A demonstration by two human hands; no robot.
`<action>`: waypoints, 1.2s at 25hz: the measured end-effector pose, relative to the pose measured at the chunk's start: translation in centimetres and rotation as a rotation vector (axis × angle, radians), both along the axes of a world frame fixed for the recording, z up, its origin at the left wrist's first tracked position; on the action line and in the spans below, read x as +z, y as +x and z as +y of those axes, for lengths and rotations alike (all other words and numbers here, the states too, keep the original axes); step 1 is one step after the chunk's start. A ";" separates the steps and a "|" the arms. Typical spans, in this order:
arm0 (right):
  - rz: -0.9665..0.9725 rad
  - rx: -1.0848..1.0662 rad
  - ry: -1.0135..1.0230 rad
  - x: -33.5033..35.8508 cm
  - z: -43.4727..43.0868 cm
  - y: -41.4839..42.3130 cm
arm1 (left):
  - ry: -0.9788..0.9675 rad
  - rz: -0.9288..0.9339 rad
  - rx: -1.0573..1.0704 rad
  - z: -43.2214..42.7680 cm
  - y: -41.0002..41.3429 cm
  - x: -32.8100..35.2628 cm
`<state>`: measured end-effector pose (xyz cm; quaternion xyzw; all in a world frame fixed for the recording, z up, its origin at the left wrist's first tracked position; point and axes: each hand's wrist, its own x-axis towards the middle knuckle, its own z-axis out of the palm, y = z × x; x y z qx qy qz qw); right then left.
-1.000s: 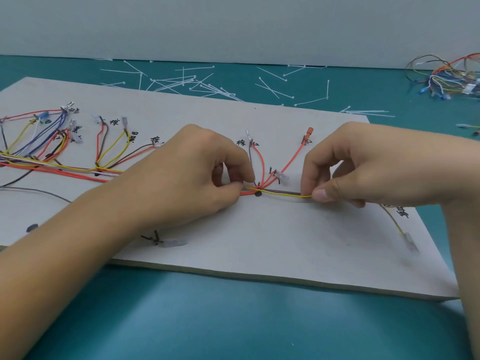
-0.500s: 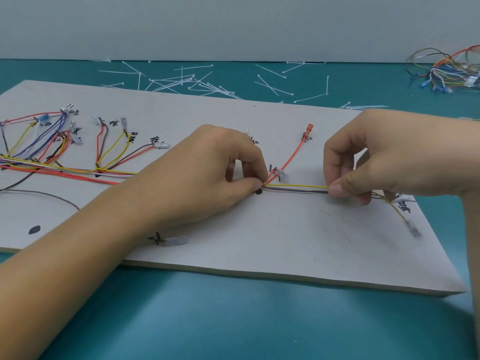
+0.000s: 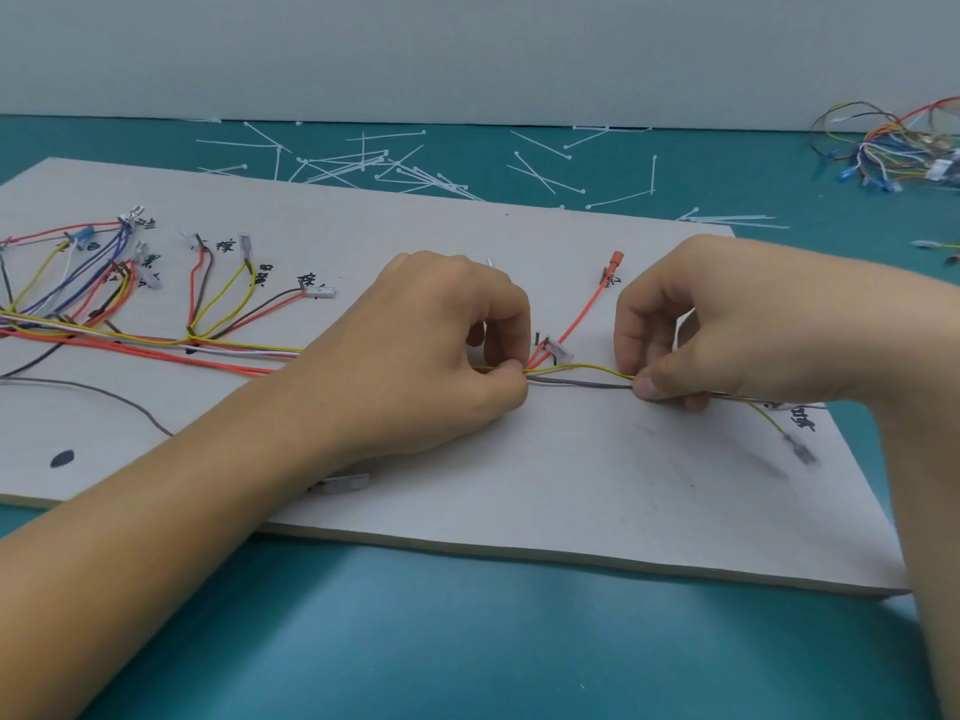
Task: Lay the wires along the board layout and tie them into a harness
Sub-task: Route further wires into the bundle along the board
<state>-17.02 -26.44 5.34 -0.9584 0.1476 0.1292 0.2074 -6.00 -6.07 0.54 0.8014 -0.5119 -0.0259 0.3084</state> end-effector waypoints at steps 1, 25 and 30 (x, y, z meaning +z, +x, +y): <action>-0.014 -0.004 0.005 -0.1 0.0 0.1 | -0.004 0.011 0.001 0.0 0.0 0.0; -0.055 0.059 0.111 0.3 -3.4 -0.6 | 0.090 0.050 0.148 3.7 3.4 1.1; -0.064 0.039 0.164 0.1 -3.5 -0.6 | 0.097 0.067 0.133 3.9 3.5 1.1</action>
